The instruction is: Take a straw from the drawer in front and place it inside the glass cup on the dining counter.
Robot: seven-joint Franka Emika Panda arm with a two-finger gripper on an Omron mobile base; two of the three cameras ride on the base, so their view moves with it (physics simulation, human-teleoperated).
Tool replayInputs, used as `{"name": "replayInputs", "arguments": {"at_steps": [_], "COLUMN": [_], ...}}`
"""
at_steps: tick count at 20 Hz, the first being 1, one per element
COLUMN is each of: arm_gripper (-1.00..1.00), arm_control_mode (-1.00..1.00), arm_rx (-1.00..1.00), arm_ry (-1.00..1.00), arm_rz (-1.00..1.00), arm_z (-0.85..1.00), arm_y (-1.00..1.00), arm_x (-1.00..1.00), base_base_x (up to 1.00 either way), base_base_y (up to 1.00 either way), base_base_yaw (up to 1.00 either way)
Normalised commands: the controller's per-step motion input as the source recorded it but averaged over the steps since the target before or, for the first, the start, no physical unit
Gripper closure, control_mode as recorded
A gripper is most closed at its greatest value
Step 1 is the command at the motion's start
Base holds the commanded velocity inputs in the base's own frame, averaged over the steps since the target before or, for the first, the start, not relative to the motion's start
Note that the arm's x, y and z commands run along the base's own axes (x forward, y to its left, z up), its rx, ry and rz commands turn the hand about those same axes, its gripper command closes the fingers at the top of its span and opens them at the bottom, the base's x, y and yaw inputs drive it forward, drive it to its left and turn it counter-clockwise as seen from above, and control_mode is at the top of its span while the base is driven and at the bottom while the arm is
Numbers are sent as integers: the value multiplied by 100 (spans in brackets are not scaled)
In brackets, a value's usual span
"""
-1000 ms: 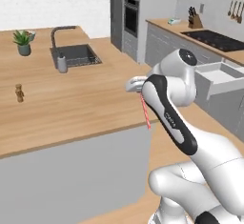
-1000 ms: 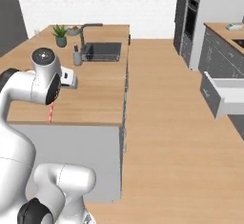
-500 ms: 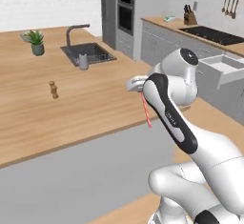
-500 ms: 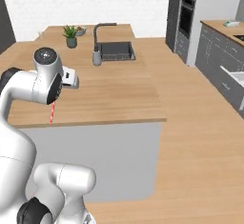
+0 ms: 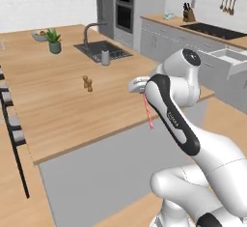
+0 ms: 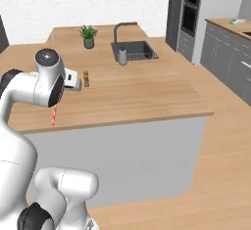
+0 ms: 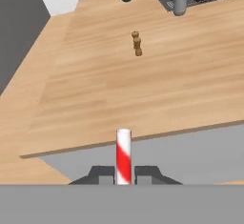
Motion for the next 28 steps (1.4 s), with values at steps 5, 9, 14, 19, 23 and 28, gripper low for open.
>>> {"name": "replayInputs", "arguments": {"at_steps": [5,9,14,19,23,28], "arm_gripper": [100,100,100,100,100,100], "arm_control_mode": [100,100,100,100,100,100], "arm_rx": [0,0,0,0,0,0], "arm_ry": [0,0,0,0,0,0], "arm_rz": [0,0,0,0,0,0], "arm_z": [0,0,0,0,0,0], "arm_y": [0,0,0,0,0,0], "arm_x": [0,0,0,0,0,0], "base_base_x": [-20,-12,-8,0,0,0], "base_base_y": [100,100,100,100,100,100], "base_base_yaw": [-25,-27,-29,-32,-34,-35]}}
